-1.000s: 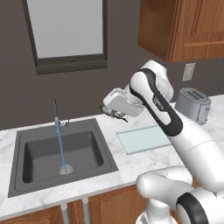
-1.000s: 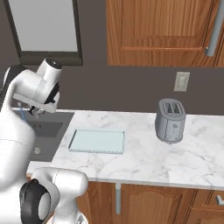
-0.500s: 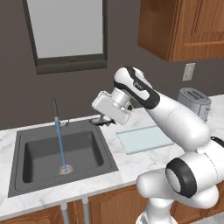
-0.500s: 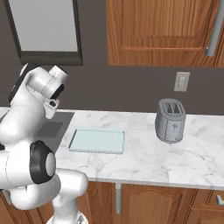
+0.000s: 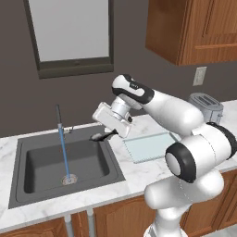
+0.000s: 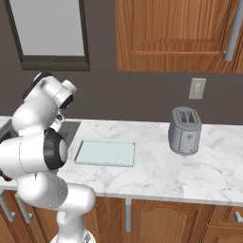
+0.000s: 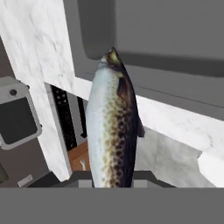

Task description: Take the fish out of the fridge, briefly rinse it in the sink, and place it on the tray next to the sink.

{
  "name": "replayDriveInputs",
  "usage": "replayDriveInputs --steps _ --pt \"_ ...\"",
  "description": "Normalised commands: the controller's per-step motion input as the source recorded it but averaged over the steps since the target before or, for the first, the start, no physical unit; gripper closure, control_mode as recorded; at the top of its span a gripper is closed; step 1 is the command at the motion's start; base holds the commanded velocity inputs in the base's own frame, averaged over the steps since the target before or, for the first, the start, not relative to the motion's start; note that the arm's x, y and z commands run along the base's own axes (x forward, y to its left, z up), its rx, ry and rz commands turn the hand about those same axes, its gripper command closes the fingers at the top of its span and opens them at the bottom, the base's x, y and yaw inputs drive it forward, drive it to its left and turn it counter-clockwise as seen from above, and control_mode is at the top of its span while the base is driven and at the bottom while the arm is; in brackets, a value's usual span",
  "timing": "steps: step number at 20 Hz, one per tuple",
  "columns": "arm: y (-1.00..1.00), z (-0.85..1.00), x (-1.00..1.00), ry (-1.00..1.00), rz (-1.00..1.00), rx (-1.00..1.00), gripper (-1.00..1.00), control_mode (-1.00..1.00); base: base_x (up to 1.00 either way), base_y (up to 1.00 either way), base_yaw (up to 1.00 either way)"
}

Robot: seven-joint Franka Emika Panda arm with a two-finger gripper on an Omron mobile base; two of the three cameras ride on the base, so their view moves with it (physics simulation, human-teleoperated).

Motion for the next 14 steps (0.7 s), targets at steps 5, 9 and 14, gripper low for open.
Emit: replayDriveInputs --steps 5,9,14 --pt "0.32 -0.16 0.44 0.0 0.03 0.0 1.0 -1.0 0.0 0.0 0.0" --pt "0.26 -0.06 0.27 0.01 0.05 0.0 1.0 -1.0 0.0 0.0 0.0" --pt "0.32 -0.37 0.14 0.06 0.03 0.0 1.0 -1.0 0.0 0.0 0.0"
